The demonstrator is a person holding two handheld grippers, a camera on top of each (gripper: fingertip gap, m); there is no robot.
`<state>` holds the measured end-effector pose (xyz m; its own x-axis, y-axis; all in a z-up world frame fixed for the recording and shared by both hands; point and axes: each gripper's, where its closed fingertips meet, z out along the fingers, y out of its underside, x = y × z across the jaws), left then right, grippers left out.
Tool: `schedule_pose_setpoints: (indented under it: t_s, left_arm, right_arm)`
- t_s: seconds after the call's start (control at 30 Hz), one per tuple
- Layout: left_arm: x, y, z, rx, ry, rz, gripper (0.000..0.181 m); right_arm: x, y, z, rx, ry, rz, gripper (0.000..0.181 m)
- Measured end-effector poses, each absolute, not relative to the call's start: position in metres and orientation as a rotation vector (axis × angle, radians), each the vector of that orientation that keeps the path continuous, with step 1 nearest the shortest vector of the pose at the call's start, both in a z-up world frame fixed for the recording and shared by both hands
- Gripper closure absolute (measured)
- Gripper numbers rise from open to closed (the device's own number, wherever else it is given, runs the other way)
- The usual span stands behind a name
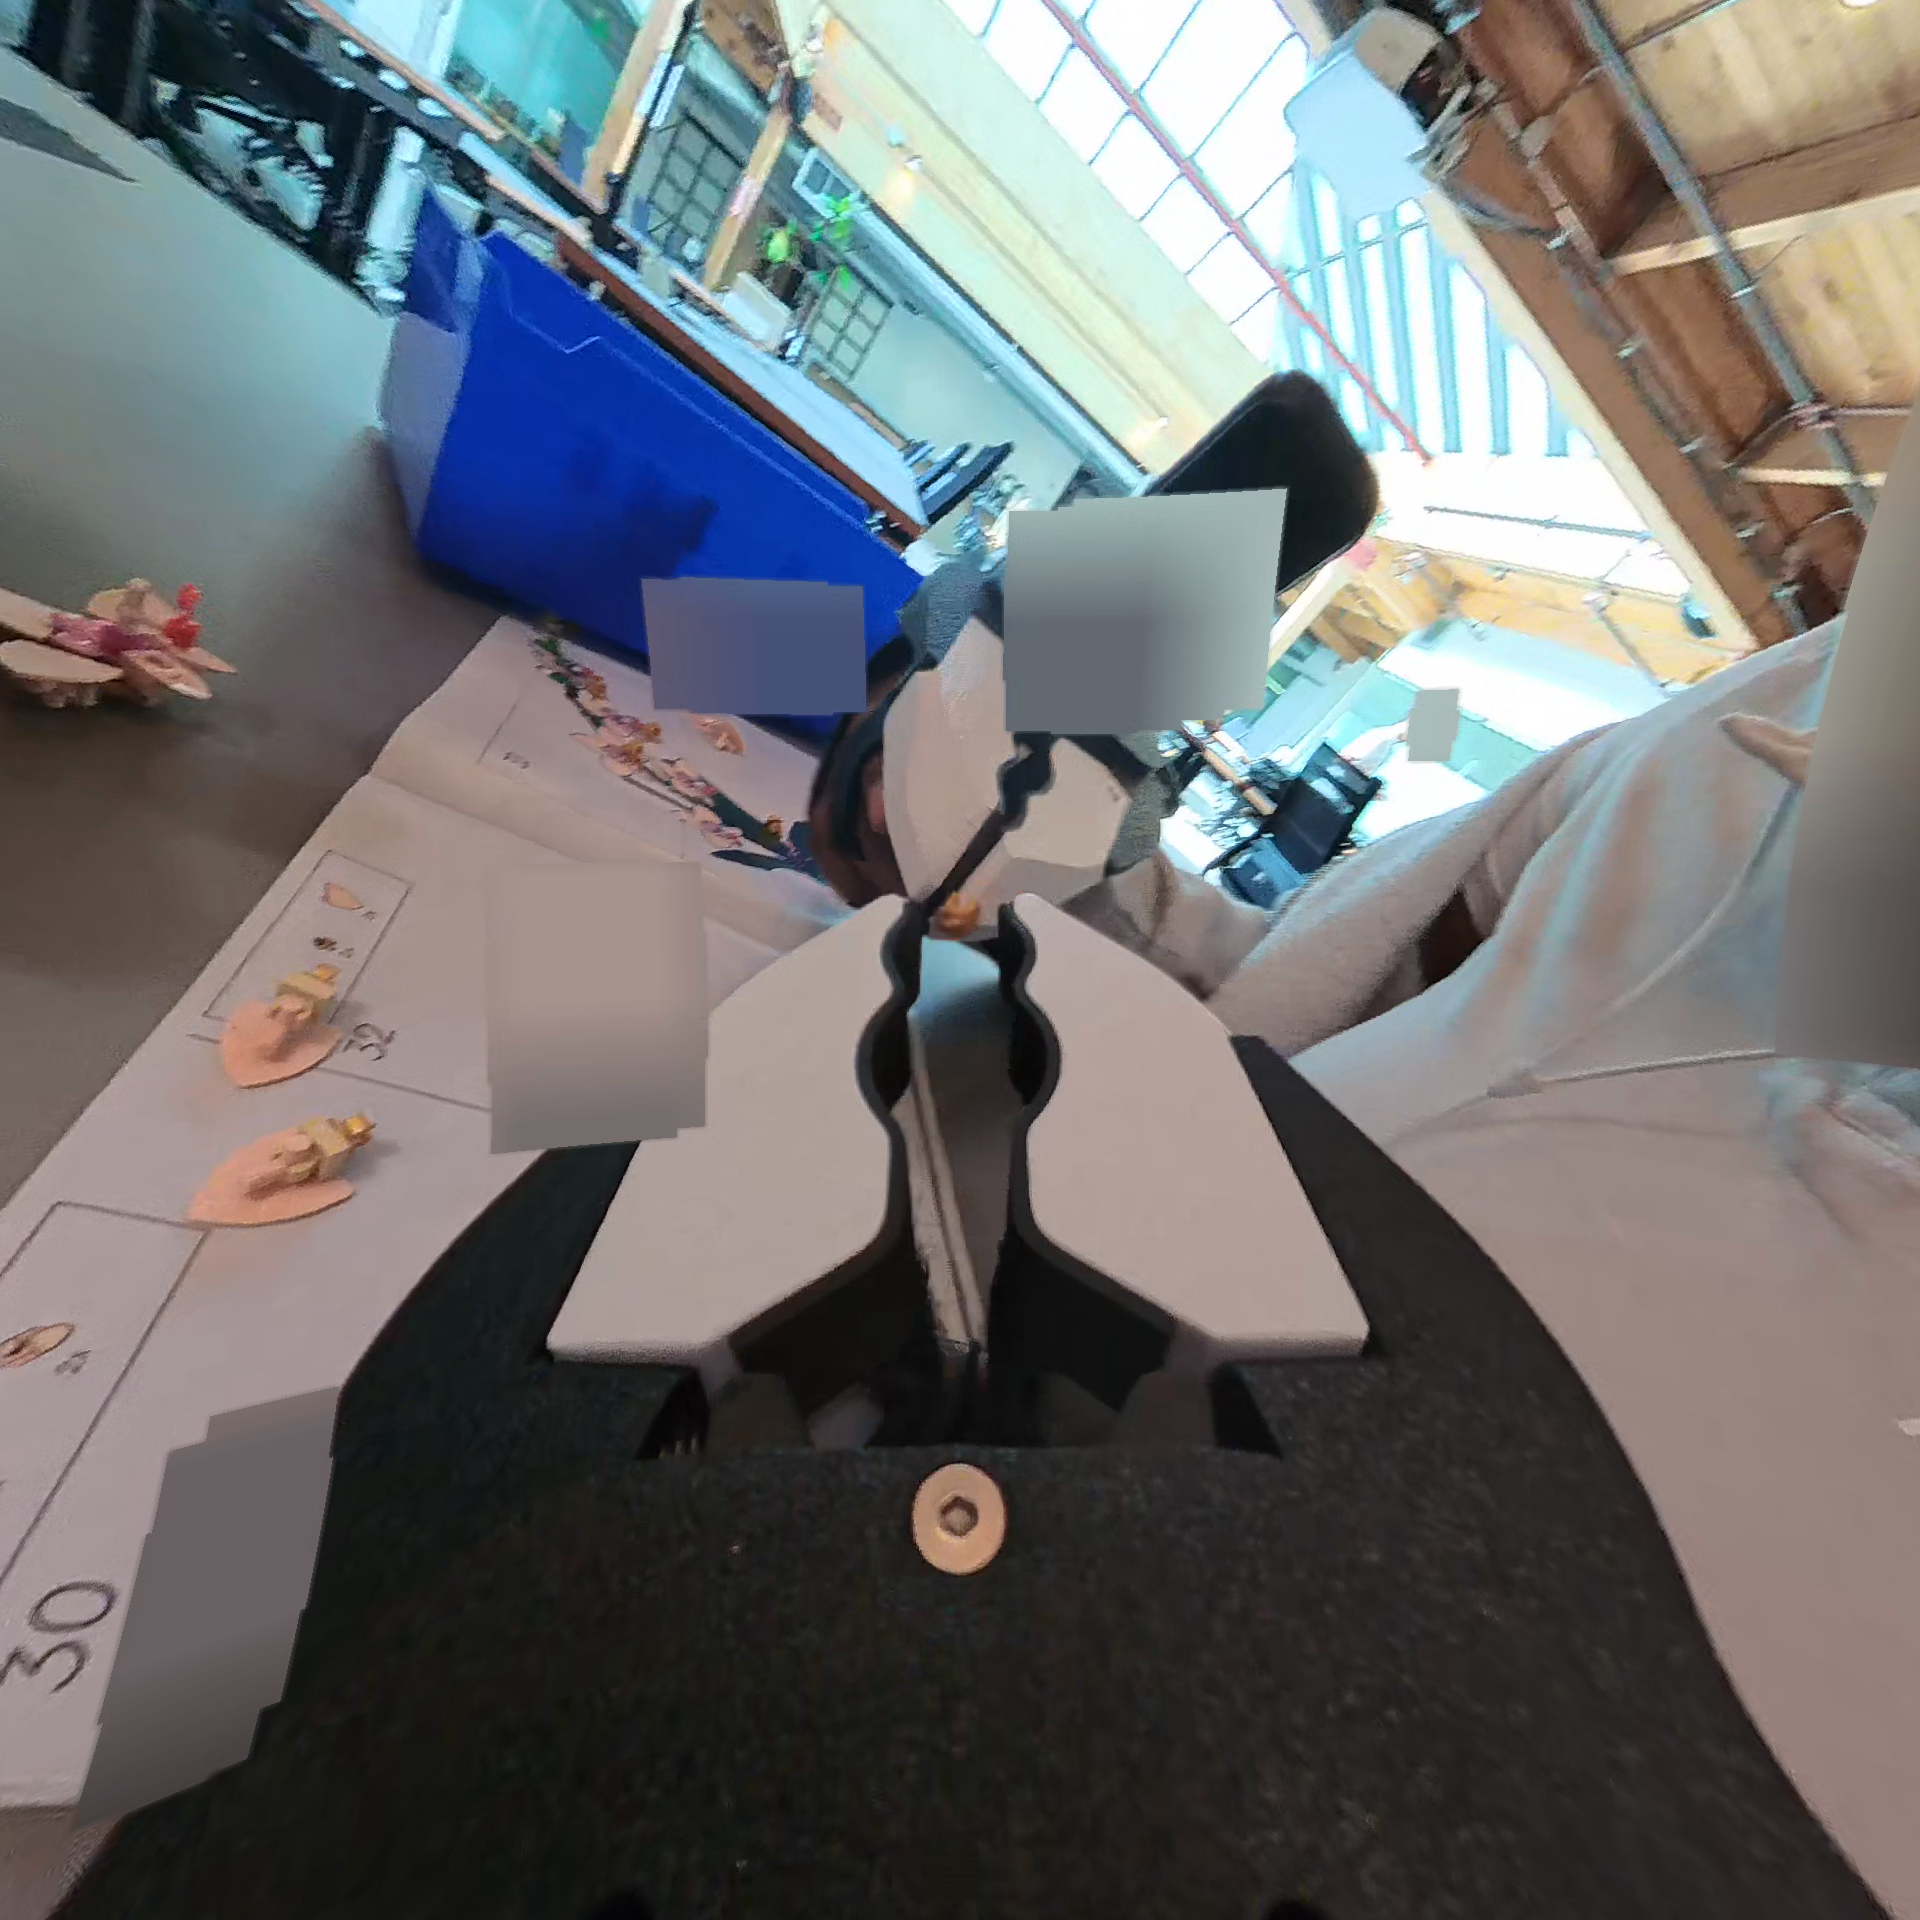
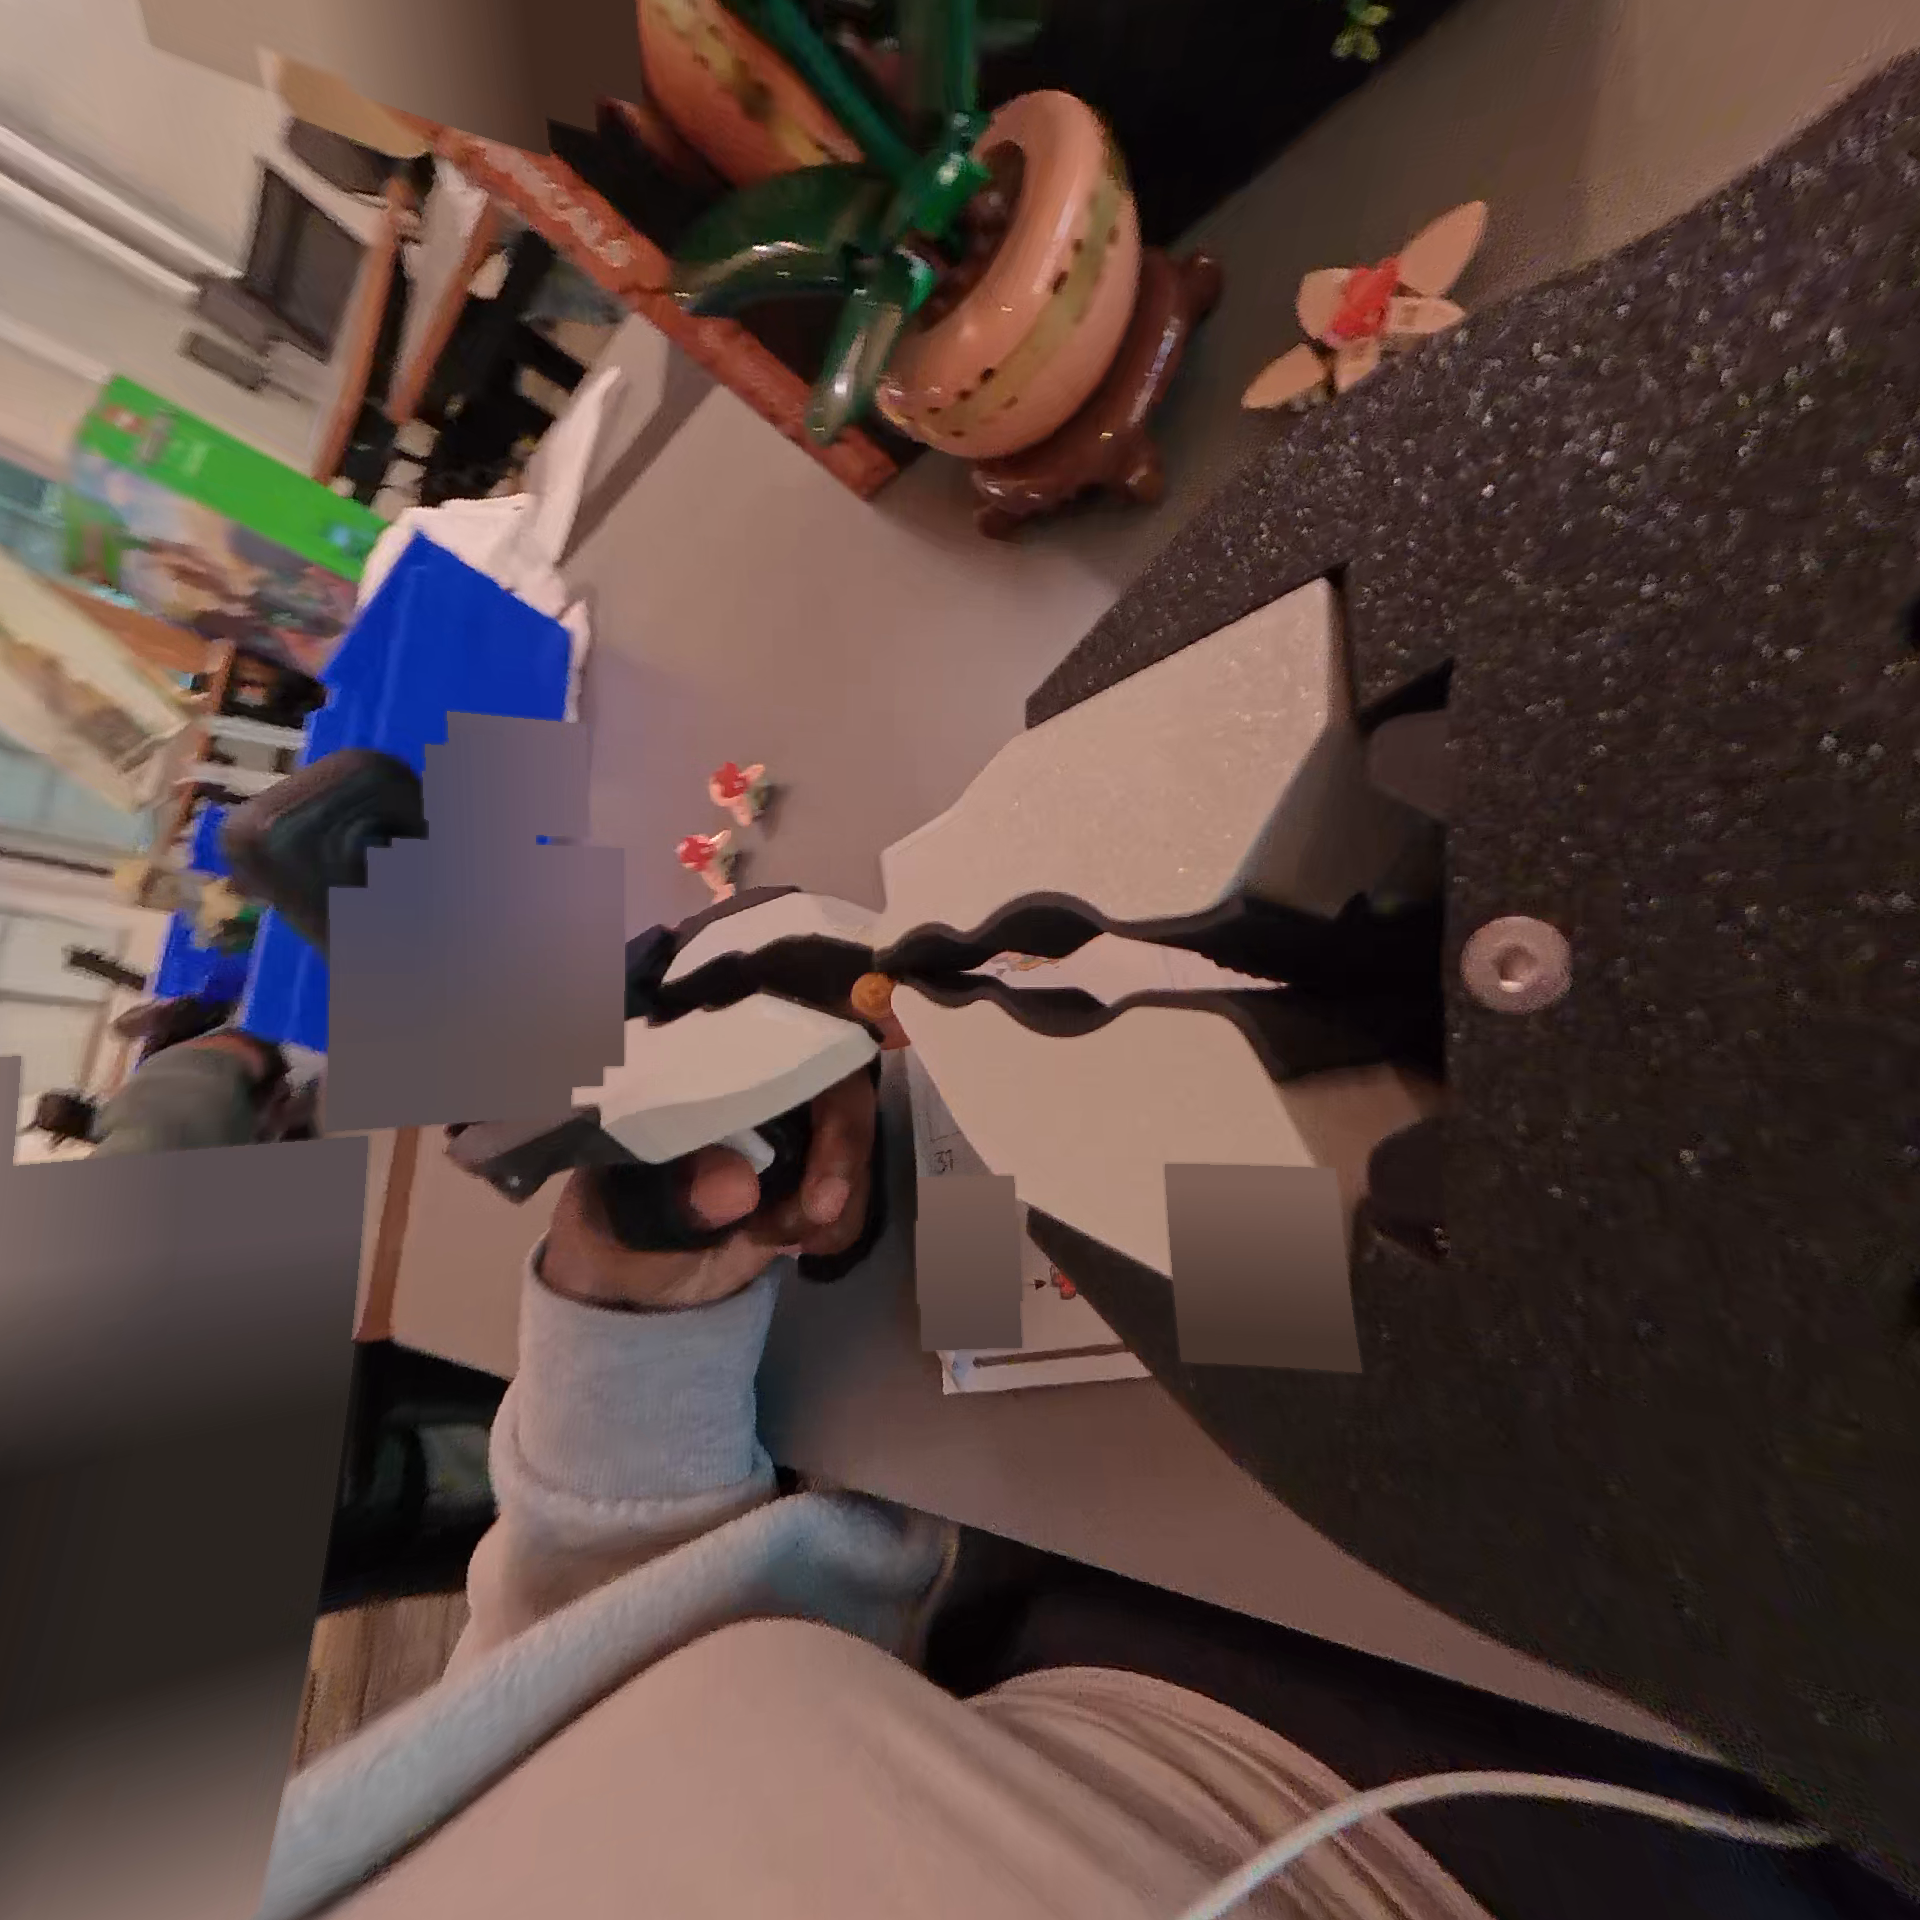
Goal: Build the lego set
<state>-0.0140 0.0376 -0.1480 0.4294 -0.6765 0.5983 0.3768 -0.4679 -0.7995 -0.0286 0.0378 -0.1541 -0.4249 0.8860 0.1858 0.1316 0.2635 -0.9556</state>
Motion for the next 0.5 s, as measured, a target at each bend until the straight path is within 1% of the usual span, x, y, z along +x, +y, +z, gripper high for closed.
schedule_pose_setpoints:
  t_s: [0.13, 0.23, 0.37, 0.4, 0.43, 0.5]
  left_arm:
    - [-0.022, 0.045, -0.159, -1.714, 0.264, -1.096, 0.165]
    - [-0.027, 0.045, -0.173, -1.803, 0.348, -0.917, 0.173]
    - [-0.049, 0.043, -0.183, -1.911, 0.429, -0.676, 0.174]
    - [-0.054, 0.040, -0.181, -1.928, 0.450, -0.641, 0.174]
    - [-0.061, 0.038, -0.179, -1.948, 0.458, -0.596, 0.173]
    - [-0.076, 0.036, -0.178, -1.982, 0.454, -0.496, 0.172]
  right_arm:
    - [-0.031, 0.041, -0.163, -1.107, -1.735, 1.229, 0.181]
    - [-0.031, 0.047, -0.176, -1.209, -1.750, 1.191, 0.181]
    - [-0.018, 0.060, -0.210, -1.374, -1.910, 1.038, 0.181]
    - [-0.016, 0.062, -0.215, -1.404, -1.940, 1.011, 0.180]
    - [-0.013, 0.064, -0.217, -1.427, -1.967, 0.993, 0.170]
    - [-0.005, 0.071, -0.220, -1.459, -2.010, 0.918, 0.168]
